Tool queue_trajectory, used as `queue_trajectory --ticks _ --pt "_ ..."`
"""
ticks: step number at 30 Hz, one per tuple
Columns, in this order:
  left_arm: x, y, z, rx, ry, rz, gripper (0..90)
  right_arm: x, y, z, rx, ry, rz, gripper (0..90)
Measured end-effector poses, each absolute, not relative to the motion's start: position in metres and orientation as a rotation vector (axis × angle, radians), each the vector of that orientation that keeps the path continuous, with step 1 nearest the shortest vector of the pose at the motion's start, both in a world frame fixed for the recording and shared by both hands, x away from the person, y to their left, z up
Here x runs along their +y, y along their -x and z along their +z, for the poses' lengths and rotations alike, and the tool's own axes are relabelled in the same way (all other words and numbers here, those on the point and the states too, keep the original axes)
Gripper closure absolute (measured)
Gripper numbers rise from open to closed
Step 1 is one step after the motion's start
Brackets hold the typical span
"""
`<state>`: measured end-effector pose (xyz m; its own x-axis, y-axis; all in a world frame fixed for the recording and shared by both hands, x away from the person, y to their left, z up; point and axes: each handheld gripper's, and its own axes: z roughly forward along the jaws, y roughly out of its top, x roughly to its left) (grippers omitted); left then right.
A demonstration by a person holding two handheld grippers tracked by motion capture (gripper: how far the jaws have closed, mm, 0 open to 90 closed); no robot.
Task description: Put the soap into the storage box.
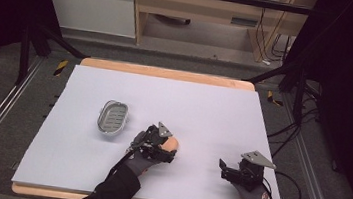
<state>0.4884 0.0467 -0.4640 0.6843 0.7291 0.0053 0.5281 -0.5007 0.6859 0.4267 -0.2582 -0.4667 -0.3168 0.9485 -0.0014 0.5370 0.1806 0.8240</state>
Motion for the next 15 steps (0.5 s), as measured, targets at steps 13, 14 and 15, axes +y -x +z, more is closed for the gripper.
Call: queue_trajectory --ticks 13,14,15 --pt "0.045 -0.491 -0.474 0.992 -2.237 0.347 26.3 -0.258 -0.427 -0.467 1.936 -1.390 1.015 7.5" --pt "0.045 -0.491 -0.475 0.990 -2.241 0.350 26.3 -0.258 -0.427 -0.467 1.937 -1.391 1.015 7.4" --pt "0.045 -0.491 -0.475 0.991 -2.240 0.351 26.4 -0.258 -0.427 -0.467 1.939 -1.390 1.015 7.4"
